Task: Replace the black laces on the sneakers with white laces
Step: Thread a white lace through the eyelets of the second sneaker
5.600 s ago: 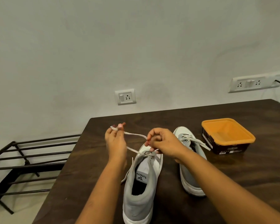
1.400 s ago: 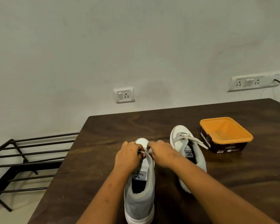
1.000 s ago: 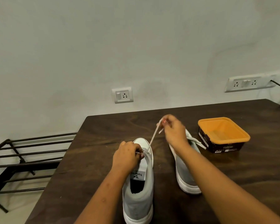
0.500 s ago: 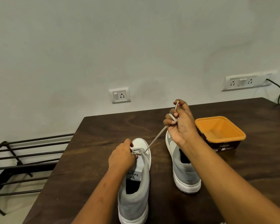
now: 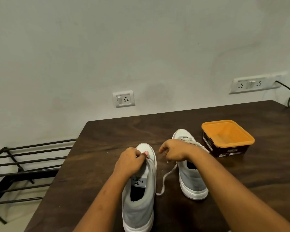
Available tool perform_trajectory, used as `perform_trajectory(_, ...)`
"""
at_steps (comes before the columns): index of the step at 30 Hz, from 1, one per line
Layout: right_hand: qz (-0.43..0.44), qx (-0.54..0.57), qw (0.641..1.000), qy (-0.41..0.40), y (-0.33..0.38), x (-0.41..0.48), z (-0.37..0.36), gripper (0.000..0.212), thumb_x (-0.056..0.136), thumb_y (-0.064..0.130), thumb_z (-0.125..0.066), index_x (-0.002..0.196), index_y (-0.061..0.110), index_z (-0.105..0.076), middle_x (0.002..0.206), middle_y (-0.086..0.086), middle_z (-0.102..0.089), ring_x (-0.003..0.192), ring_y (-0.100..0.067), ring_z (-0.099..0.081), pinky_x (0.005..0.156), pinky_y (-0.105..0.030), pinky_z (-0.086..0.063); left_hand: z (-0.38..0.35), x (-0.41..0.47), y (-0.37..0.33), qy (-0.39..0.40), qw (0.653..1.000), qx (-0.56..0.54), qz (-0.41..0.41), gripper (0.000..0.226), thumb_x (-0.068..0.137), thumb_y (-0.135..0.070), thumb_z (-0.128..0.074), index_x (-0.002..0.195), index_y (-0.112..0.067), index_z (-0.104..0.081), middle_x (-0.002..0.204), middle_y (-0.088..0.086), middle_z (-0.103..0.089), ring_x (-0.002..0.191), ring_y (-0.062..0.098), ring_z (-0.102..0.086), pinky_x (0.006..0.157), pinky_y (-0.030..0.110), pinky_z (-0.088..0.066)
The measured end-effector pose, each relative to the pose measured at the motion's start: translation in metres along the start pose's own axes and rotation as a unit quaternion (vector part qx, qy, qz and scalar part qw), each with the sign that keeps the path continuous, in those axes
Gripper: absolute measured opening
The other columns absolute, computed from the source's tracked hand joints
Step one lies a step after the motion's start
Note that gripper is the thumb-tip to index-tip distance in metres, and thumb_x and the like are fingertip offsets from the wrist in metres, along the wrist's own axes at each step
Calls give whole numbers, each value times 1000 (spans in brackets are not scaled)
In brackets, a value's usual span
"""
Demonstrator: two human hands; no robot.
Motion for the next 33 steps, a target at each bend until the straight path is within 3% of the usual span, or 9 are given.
perform_trajectory(3, 15, 35, 998, -53, 3, 4, 4, 35, 89, -4, -54, 117, 13, -65, 115, -7, -66, 107, -20, -62, 94, -31, -51, -4, -2, -5, 37, 999, -11, 27, 63, 81, -58, -59, 42, -12, -43, 51, 6, -50, 54, 19, -51, 57, 33, -41)
perform_trajectory(7, 3, 160, 980, -115, -2, 8, 5, 21, 94, -2, -50, 91, 11, -66, 88, -9, -70, 77, -15, -70, 72, -24, -57, 3, 1, 1, 60, 997, -24, 47, 32, 79, -28, -70, 55, -7, -64, 86, 11, -65, 85, 17, -60, 68, 27, -44)
perform_trajectory(10, 21, 127, 982, -136, -2, 10, 2, 20, 96, 6, -52, 96, 12, -71, 84, -5, -69, 70, -13, -66, 61, -18, -50, 7, 1, 6, 97, 994, -37, 30, 16, 80, -15, -70, 79, 0, -74, 90, 2, -54, 86, 9, -48, 64, 22, -38)
perform_trajectory(13, 41, 86, 986, -140, 5, 13, -2, 19, 96, 16, -56, 105, 14, -73, 87, 3, -62, 66, -3, -53, 60, -14, -40, 6, -1, 5, 108, 994, -12, 10, 6, 81, -14, -70, 76, -13, -68, 92, -2, -48, 85, 8, -43, 58, 17, -33)
perform_trajectory(17, 49, 62, 990, -116, 14, 20, -17, 19, 94, 20, -61, 108, 18, -73, 107, 1, -70, 81, -8, -61, 75, -24, -50, 5, 1, 9, 103, 995, -9, 12, 10, 80, -17, -72, 89, -14, -76, 102, -6, -56, 103, 10, -53, 82, 16, -36)
perform_trajectory(19, 48, 55, 991, -112, 18, 22, -23, 16, 91, 19, -64, 104, 21, -72, 94, 3, -70, 85, -15, -64, 84, -32, -53, 6, 2, 12, 93, 995, 10, 26, 12, 76, -28, -77, 88, -28, -75, 101, -11, -59, 109, 11, -56, 96, 28, -42)
perform_trajectory(23, 55, 51, 989, -130, 23, 23, -26, 11, 88, 16, -64, 93, 20, -73, 71, 10, -55, 74, -14, -56, 76, -30, -51, 15, -2, 11, 55, 997, 15, 47, 20, 65, -44, -81, 77, -37, -67, 101, -11, -61, 98, 11, -56, 84, 32, -48)
perform_trajectory(28, 42, 41, 991, -122, 23, 25, -33, 10, 89, 18, -63, 87, 19, -73, 85, 2, -64, 84, -18, -63, 77, -30, -53, 29, -6, 22, 26, 996, -50, 72, 15, 72, -32, -78, 76, -31, -64, 78, -11, -66, 86, 8, -62, 80, 28, -51)
perform_trajectory(33, 44, 64, 990, -119, 24, 29, -38, 11, 87, 16, -65, 84, 19, -75, 74, 8, -61, 80, -16, -63, 76, -29, -53, 30, -8, 27, 53, 988, -93, 108, 8, 76, -15, -69, 79, -18, -75, 71, -2, -67, 70, 14, -60, 68, 28, -54)
Point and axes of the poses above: each hand's wrist, its own x-axis towards the middle knuckle, its own z-axis out of the back of the hand, y = z × x, the point moved 3 cm from there along x, towards the middle knuckle
